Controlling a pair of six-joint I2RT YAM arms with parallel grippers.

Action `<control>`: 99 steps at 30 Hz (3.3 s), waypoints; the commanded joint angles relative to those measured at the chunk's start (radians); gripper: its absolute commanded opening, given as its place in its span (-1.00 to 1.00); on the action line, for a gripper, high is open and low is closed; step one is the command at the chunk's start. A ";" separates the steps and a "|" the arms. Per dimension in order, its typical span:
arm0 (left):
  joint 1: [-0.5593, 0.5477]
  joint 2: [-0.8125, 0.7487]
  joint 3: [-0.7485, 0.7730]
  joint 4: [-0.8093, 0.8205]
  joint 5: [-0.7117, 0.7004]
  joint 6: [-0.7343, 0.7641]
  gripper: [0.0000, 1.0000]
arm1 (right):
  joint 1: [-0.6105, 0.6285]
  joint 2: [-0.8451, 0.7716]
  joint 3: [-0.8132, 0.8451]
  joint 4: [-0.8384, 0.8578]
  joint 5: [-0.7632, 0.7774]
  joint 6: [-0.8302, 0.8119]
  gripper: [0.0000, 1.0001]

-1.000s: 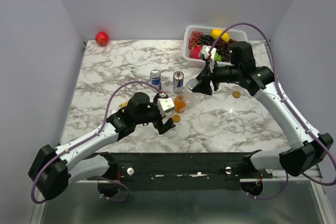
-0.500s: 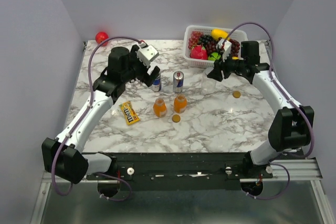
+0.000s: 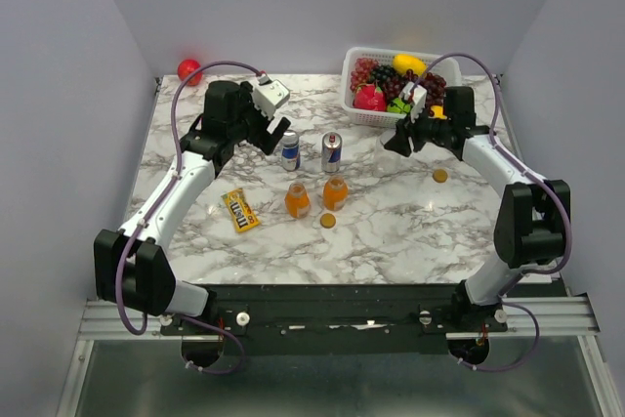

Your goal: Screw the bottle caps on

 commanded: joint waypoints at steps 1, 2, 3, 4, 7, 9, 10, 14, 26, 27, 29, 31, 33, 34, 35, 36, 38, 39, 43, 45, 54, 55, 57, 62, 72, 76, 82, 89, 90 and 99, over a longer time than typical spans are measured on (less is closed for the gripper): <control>0.007 0.008 0.020 0.030 -0.024 -0.001 0.97 | -0.016 0.014 -0.036 0.066 -0.018 -0.003 0.02; 0.007 0.008 0.017 0.031 -0.024 0.001 0.97 | -0.016 0.014 -0.045 0.064 -0.018 -0.012 0.07; 0.007 0.010 0.014 0.032 -0.024 0.004 0.97 | -0.016 0.012 -0.050 0.066 -0.018 -0.017 0.15; 0.007 0.011 0.010 0.028 -0.025 0.004 0.97 | -0.016 0.014 -0.050 0.064 -0.015 -0.017 0.19; 0.007 0.019 0.010 0.020 -0.024 0.008 0.97 | -0.016 0.016 -0.053 0.063 -0.006 -0.009 0.33; 0.007 0.025 0.008 0.020 -0.021 0.008 0.97 | -0.017 0.009 -0.056 0.064 -0.006 -0.006 0.47; 0.007 0.027 0.010 0.023 -0.021 0.008 0.97 | -0.017 0.008 -0.056 0.063 -0.006 -0.007 0.50; 0.007 0.030 0.011 0.015 -0.018 0.004 0.97 | -0.017 -0.039 -0.020 0.028 0.020 -0.006 0.99; 0.007 -0.002 -0.030 0.021 0.016 0.007 0.97 | 0.199 -0.150 -0.003 -0.103 -0.182 -0.249 0.99; 0.007 -0.001 -0.029 0.017 0.016 0.011 0.97 | 0.222 -0.143 -0.016 -0.103 -0.182 -0.260 0.99; 0.007 -0.002 -0.016 -0.003 0.011 0.021 0.97 | 0.269 -0.112 -0.024 -0.103 -0.205 -0.282 0.99; 0.007 -0.008 -0.006 -0.023 0.008 0.027 0.97 | 0.288 -0.087 -0.029 -0.094 -0.219 -0.290 0.99; 0.007 -0.019 0.002 -0.037 0.008 0.036 0.97 | 0.314 -0.046 -0.030 -0.072 -0.190 -0.276 0.99; 0.007 -0.024 0.005 -0.049 0.007 0.037 0.97 | 0.320 -0.032 -0.033 -0.040 -0.175 -0.267 0.99; 0.005 -0.028 0.007 -0.057 0.007 0.045 0.97 | 0.329 -0.011 -0.035 -0.022 -0.159 -0.245 0.99; 0.005 -0.036 0.007 -0.060 0.007 0.048 0.97 | 0.331 0.002 -0.033 -0.008 -0.148 -0.242 0.99; 0.004 -0.038 0.002 -0.066 0.010 0.053 0.97 | 0.337 0.025 -0.021 0.003 -0.148 -0.250 0.97; 0.004 -0.036 0.000 -0.069 0.013 0.054 0.97 | 0.339 0.049 -0.016 0.001 -0.157 -0.254 0.96; 0.004 -0.027 -0.007 -0.060 0.021 0.047 0.97 | 0.348 0.101 0.013 -0.058 -0.181 -0.305 0.88; 0.004 -0.022 -0.006 -0.055 0.024 0.045 0.97 | 0.354 0.118 0.032 -0.089 -0.194 -0.331 0.85; 0.004 -0.007 -0.012 -0.060 0.088 0.039 0.97 | 0.377 0.170 0.057 -0.172 -0.317 -0.421 0.48; 0.004 -0.005 -0.019 -0.061 0.102 0.039 0.97 | 0.378 0.169 0.057 -0.192 -0.326 -0.429 0.21; 0.004 -0.010 -0.029 -0.066 0.157 0.041 0.97 | 0.378 0.151 0.069 -0.216 -0.335 -0.426 -0.06; -0.041 -0.041 -0.104 -0.048 0.307 0.077 0.97 | 0.368 0.072 0.100 -0.331 -0.279 -0.379 -0.73; -0.164 0.010 -0.167 0.108 0.501 0.056 0.97 | 0.290 -0.093 0.207 -0.402 -0.263 -0.205 -0.99; -0.199 0.065 -0.141 0.233 0.533 -0.041 0.97 | 0.280 -0.052 0.295 -0.352 -0.292 -0.080 -0.99; -0.233 0.097 -0.136 0.339 0.533 -0.124 0.97 | 0.282 -0.023 0.353 -0.319 -0.351 -0.003 -0.99; -0.239 0.126 -0.127 0.391 0.547 -0.183 0.97 | 0.282 -0.035 0.304 -0.259 -0.377 0.043 -0.99; -0.239 0.136 -0.124 0.397 0.545 -0.193 0.97 | 0.282 -0.035 0.303 -0.253 -0.383 0.048 -0.99; -0.239 0.191 -0.085 0.413 0.580 -0.222 0.80 | 0.282 -0.021 0.296 -0.224 -0.404 0.060 -0.99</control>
